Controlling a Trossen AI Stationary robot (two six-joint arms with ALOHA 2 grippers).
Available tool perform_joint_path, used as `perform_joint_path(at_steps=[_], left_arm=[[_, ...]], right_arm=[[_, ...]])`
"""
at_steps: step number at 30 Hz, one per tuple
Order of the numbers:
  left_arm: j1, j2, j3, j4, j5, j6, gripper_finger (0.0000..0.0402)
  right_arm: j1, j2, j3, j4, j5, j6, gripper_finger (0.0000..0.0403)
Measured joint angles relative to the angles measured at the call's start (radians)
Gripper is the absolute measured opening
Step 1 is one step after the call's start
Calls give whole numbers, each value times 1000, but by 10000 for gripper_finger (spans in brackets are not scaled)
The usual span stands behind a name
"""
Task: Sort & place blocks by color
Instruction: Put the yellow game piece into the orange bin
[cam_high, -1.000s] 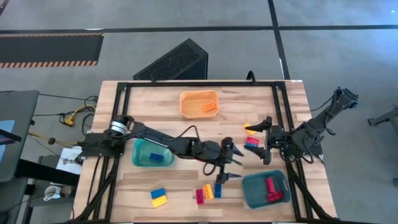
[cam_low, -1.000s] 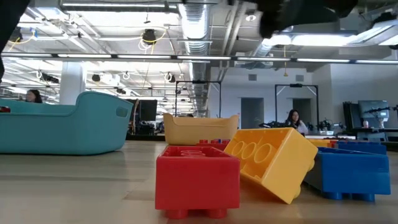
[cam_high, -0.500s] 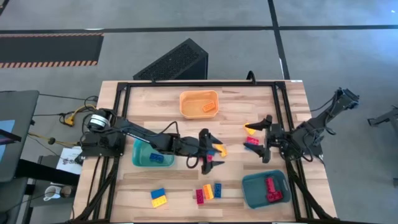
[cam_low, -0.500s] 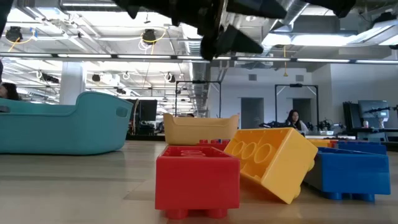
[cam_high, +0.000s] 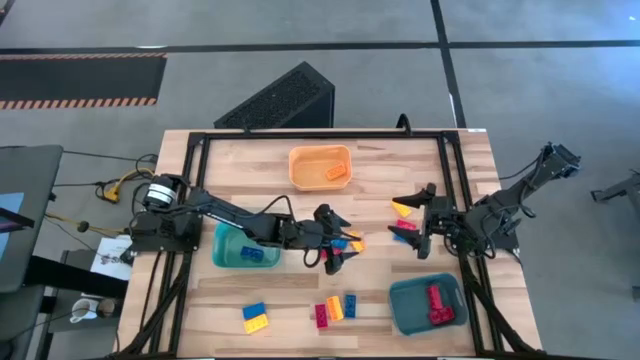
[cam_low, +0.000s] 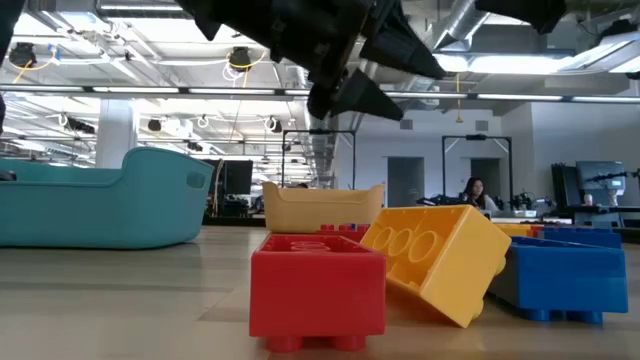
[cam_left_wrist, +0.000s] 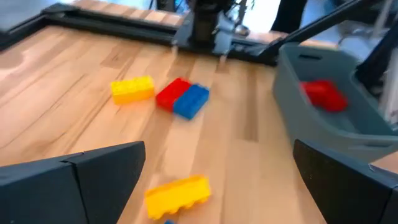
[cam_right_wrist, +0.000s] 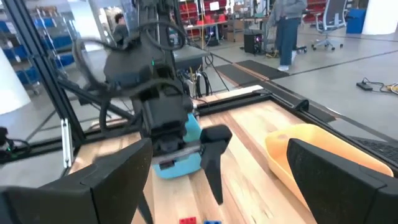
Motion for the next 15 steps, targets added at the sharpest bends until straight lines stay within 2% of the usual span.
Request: perform_joint_path(at_steps=[15], left_arm=[[5,1,0,-84,-86,-3,397]], right_arm=[[0,1,0,-3,0,0,395]])
